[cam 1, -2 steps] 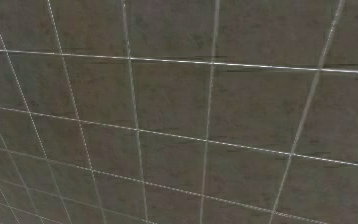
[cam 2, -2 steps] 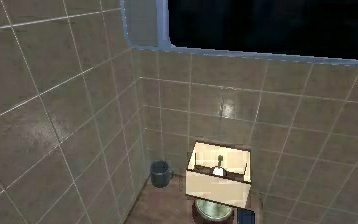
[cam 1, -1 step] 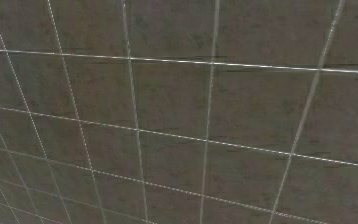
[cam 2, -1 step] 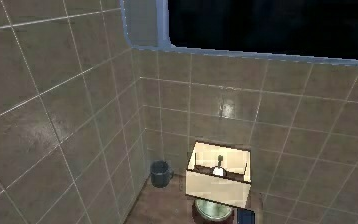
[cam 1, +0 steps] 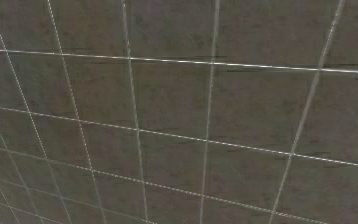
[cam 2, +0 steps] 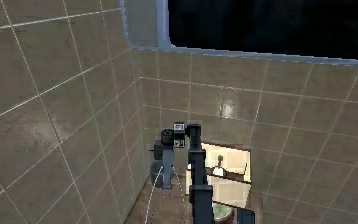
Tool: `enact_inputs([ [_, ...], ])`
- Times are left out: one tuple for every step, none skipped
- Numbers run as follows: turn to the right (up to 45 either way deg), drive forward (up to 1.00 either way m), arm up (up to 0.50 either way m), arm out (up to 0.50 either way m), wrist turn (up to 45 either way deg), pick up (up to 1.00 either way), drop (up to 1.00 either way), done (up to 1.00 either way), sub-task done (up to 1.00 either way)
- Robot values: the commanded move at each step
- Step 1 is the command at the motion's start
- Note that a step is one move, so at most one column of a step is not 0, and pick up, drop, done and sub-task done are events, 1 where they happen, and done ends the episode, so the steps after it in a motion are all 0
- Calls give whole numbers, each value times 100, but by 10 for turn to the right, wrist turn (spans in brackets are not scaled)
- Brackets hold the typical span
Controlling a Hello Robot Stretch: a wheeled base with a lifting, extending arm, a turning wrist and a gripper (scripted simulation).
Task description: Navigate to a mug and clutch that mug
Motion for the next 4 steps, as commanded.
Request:
enact_inputs([
  [0, 0, 0, 0, 450, 0, 0, 0, 0],
  [0, 0, 0, 0, 450, 0, 0, 0, 0],
  [0, 0, 0, 0, 450, 0, 0, 0, 0],
  [0, 0, 0, 0, 270, 0, 0, 0, 0],
])
